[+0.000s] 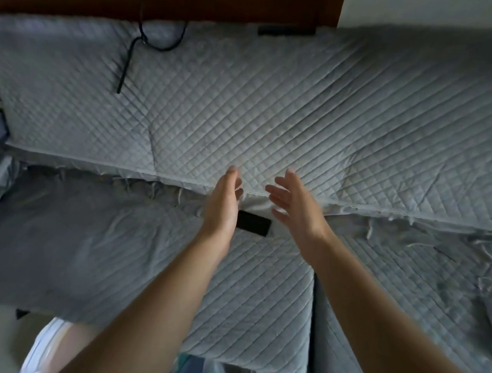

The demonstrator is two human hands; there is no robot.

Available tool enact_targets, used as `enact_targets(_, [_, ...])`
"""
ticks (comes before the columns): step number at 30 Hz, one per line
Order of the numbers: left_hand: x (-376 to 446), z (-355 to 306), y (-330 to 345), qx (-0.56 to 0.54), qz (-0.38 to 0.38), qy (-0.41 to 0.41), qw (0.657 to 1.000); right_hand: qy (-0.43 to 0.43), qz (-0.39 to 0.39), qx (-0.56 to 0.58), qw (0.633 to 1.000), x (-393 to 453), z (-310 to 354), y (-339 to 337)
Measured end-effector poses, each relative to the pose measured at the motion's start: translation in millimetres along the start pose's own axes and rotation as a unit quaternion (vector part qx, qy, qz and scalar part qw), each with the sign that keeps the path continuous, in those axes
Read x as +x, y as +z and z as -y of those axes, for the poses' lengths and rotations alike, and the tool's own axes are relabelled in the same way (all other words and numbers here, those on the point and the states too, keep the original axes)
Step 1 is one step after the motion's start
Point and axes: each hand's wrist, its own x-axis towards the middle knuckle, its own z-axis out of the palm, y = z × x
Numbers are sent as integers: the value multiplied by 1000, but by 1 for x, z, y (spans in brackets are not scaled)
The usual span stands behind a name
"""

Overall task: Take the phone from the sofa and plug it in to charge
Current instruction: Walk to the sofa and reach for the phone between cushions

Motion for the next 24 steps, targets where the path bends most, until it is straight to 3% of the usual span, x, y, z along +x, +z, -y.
enact_targets(7, [61, 112, 3, -1, 2, -79, 997, 48, -8, -27, 998, 67, -105, -14])
enact_targets(18, [151, 232, 12, 66, 15, -93, 993, 89, -48, 4, 995, 142, -213, -54])
enact_targets(22, [181, 261, 25, 136, 57, -69, 987, 92, -52, -6, 994, 163, -227, -60])
enact_targets(24, [198, 275, 31, 241, 90, -25, 966, 89, -59, -23, 994, 174, -231, -64])
